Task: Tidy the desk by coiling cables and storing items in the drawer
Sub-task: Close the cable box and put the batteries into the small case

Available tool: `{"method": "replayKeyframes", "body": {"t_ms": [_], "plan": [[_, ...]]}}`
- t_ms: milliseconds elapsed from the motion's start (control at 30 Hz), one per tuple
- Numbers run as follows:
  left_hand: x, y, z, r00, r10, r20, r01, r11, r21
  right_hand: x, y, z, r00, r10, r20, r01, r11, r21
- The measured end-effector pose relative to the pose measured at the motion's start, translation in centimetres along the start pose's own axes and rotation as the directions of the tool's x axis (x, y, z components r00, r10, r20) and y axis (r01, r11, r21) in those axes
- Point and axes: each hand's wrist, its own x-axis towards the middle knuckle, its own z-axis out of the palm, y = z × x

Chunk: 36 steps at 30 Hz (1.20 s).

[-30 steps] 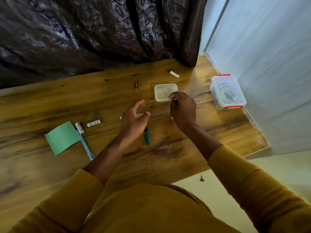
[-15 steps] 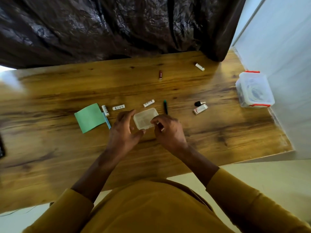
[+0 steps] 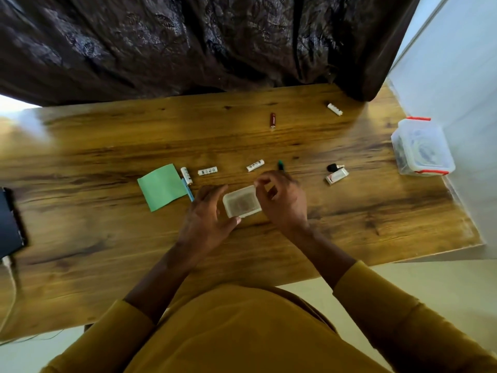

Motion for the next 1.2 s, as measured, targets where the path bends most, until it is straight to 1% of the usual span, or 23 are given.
{"method": "replayKeyframes", "body": {"t_ms": [67,167,333,400,467,567,667,767,833,900,967,1033,1067,1200], "plan": [[0.2,-0.2,-0.6,1.0,0.003,-0.011,-0.003,1.0,0.008,1.8,-0.4,0.2,0.998,0.066,-0.004,-0.066,0.997,-0.044],[0.6,-0.5,-1.4,1.0,0.023,-0.011,-0.024,0.999,-0.029,4.4,-0.6,0.6,0.981,0.18,0.072,-0.171,0.978,-0.119],[1.6,-0.9,-2.5,0.997,0.065,-0.042,-0.071,0.983,-0.17,7.7,-0.5,1.5,0.935,0.278,0.22,-0.229,0.948,-0.221],[2.1,-0.7,-3.0,0.997,0.048,-0.065,-0.062,0.971,-0.23,8.2,-0.6,1.8,0.921,0.285,0.265,-0.218,0.942,-0.256],[2.4,-0.5,-3.5,0.998,0.017,-0.059,-0.034,0.949,-0.312,8.6,-0.7,2.1,0.913,0.29,0.287,-0.211,0.938,-0.275],[2.9,-0.5,-3.8,0.999,-0.027,-0.024,0.015,0.915,-0.404,8.9,-0.9,2.7,0.914,0.296,0.277,-0.218,0.935,-0.28],[3.7,-0.6,-3.6,0.995,-0.095,0.027,0.096,0.861,-0.499,9.1,-0.9,2.8,0.926,0.282,0.252,-0.227,0.947,-0.227],[4.8,-0.3,-3.5,0.985,-0.162,0.063,0.17,0.82,-0.546,9.1,-1.5,2.2,0.944,0.198,0.264,-0.171,0.978,-0.122],[5.7,0.0,-3.5,0.971,-0.219,0.096,0.232,0.768,-0.597,8.7,-2.2,1.9,0.953,0.116,0.279,-0.108,0.993,-0.041],[6.5,0.4,-3.6,0.948,-0.281,0.151,0.305,0.662,-0.684,8.1,-3.0,1.7,0.96,0.009,0.28,-0.018,0.999,0.027],[6.9,1.0,-3.9,0.921,-0.333,0.201,0.361,0.537,-0.763,7.4,-3.8,1.7,0.953,-0.088,0.288,0.075,0.996,0.055],[6.9,1.7,-4.2,0.902,-0.362,0.235,0.383,0.422,-0.822,6.7,-4.5,1.9,0.94,-0.174,0.294,0.157,0.984,0.081],[6.8,2.0,-4.3,0.899,-0.364,0.243,0.386,0.393,-0.835,6.4,-4.8,2.1,0.933,-0.209,0.294,0.187,0.977,0.101],[5.7,2.2,-4.6,0.92,-0.324,0.222,0.357,0.457,-0.815,5.5,-5.9,2.7,0.904,-0.302,0.304,0.271,0.952,0.142]]}}
